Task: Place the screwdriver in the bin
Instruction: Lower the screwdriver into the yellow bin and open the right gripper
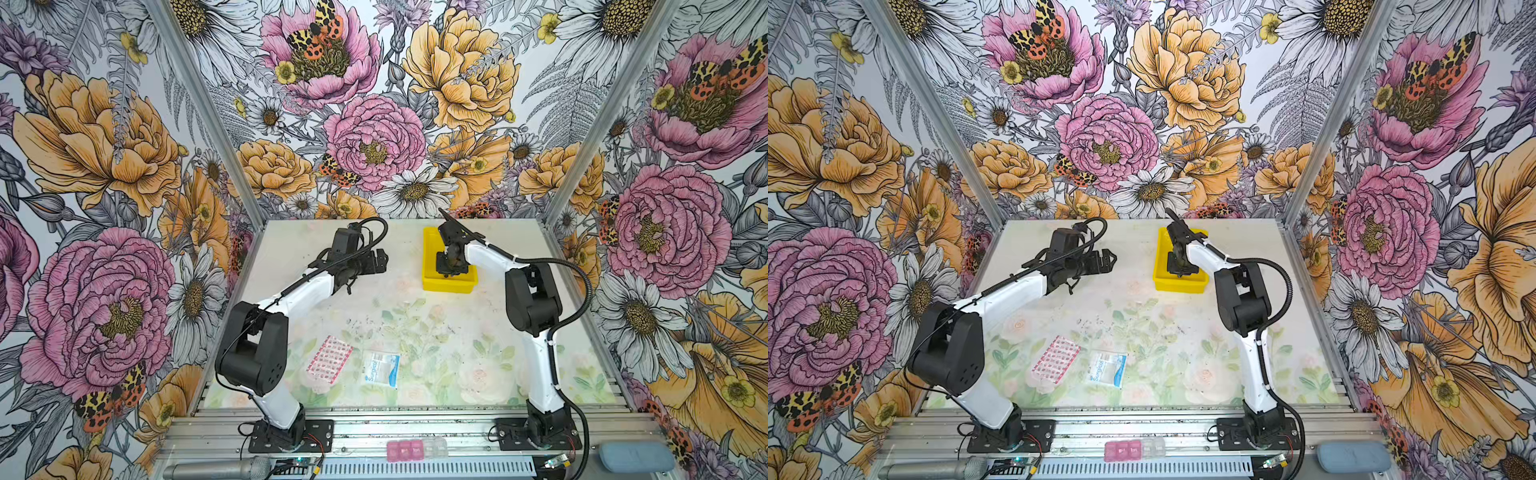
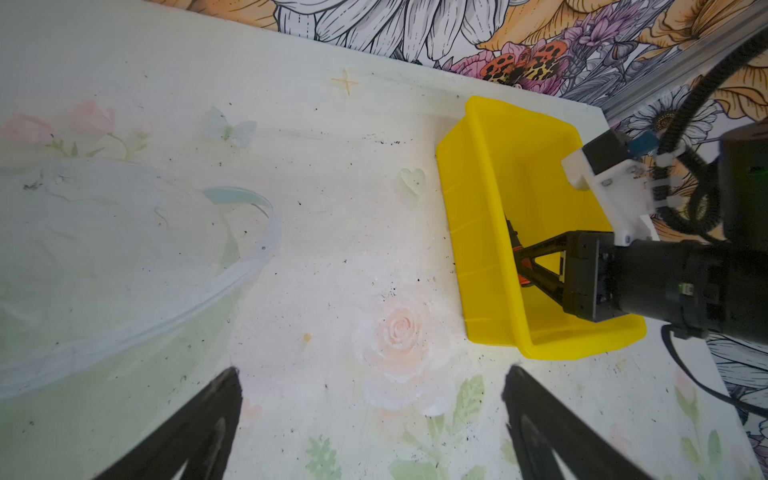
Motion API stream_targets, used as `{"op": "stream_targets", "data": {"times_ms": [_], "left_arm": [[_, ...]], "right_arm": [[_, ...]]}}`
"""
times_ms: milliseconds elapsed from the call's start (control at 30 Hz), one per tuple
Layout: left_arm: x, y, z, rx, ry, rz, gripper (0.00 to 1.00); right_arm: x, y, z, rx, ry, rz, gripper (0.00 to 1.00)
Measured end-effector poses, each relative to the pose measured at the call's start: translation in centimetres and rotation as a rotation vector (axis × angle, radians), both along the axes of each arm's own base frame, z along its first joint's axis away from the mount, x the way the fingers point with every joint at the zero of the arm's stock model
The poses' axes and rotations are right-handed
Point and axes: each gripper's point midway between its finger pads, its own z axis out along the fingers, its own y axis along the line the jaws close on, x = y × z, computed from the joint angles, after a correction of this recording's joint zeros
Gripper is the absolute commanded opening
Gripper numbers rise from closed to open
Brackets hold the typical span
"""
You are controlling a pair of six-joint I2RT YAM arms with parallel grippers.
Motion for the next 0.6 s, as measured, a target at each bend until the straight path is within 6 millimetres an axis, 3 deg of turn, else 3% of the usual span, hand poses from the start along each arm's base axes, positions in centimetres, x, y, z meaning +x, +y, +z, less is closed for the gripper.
{"op": "stream_targets", "data": {"times_ms": [367, 600], "left_arm": [[-0.11, -0.31, -1.00, -0.003, 0.027, -0.015, 0.99], [-0.13, -0.35, -1.00, -0.004, 0.027, -0.017, 0.99]], "right_arm": [[0.10, -0.19, -0.15, -0.002, 0.000, -0.021, 0.46], [0.34, -0.43, 0.10, -0.010, -0.011, -0.043, 0.59]]}}
